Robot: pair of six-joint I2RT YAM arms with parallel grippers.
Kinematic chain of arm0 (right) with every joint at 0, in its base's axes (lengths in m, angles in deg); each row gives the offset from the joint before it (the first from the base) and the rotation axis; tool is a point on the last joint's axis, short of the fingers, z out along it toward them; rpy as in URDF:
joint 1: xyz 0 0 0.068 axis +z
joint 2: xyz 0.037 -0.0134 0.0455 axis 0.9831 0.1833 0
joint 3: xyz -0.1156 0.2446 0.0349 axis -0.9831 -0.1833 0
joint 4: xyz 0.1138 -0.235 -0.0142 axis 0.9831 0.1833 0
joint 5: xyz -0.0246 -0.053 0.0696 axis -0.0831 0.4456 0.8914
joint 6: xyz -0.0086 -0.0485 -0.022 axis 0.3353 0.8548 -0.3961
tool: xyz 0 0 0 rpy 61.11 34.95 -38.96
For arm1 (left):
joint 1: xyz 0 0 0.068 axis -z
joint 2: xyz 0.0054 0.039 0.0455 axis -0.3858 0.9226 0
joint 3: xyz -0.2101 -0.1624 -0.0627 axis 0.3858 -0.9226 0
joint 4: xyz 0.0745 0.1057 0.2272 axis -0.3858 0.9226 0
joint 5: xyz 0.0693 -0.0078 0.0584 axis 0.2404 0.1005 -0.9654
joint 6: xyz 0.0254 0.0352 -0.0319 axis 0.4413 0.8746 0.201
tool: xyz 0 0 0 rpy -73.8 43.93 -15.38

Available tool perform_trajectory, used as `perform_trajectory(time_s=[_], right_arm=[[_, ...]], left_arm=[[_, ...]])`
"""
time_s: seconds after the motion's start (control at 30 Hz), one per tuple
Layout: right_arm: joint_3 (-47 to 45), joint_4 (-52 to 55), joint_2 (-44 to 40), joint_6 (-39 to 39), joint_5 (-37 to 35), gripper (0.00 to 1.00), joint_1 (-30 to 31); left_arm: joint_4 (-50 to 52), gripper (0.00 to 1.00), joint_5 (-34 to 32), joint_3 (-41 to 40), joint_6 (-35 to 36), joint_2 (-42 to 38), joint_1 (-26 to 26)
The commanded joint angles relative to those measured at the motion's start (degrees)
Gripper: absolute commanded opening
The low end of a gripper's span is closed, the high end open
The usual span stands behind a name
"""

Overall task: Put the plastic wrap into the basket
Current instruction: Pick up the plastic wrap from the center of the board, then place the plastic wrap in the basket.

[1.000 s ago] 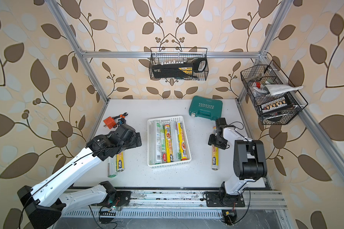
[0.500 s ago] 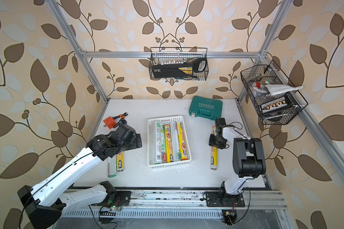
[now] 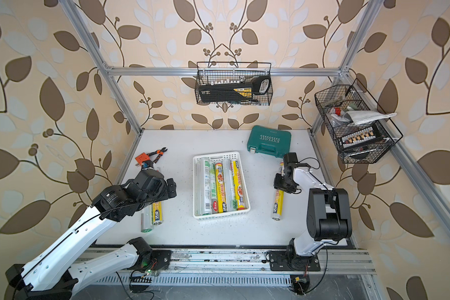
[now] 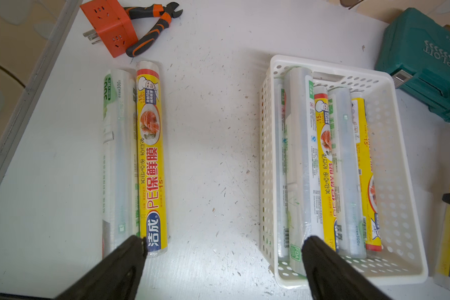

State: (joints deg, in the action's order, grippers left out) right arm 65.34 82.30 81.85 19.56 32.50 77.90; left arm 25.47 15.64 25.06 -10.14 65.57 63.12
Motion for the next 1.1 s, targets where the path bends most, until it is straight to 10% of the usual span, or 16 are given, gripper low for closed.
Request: perform_trajectory(time_s=[0.0, 0.4, 1.07], right_arm=[[2.01, 3.32, -3.74, -0.86, 2.89, 0.33, 1.64], [11.10, 8.81, -11.52, -7.67, 6.42, 0.34, 16.23], [20.99, 3.64, 0.69, -16.45, 3.95, 0.34, 35.86]], left_arm=[[1.71, 0.99, -1.33, 0.89, -0.91, -0.31, -0.61], [1.29, 0.99, -0.88, -0.98, -1.54, -1.49, -0.66], [-0.90, 0.99, -1.55, -3.73, -0.93, -1.77, -0.68]])
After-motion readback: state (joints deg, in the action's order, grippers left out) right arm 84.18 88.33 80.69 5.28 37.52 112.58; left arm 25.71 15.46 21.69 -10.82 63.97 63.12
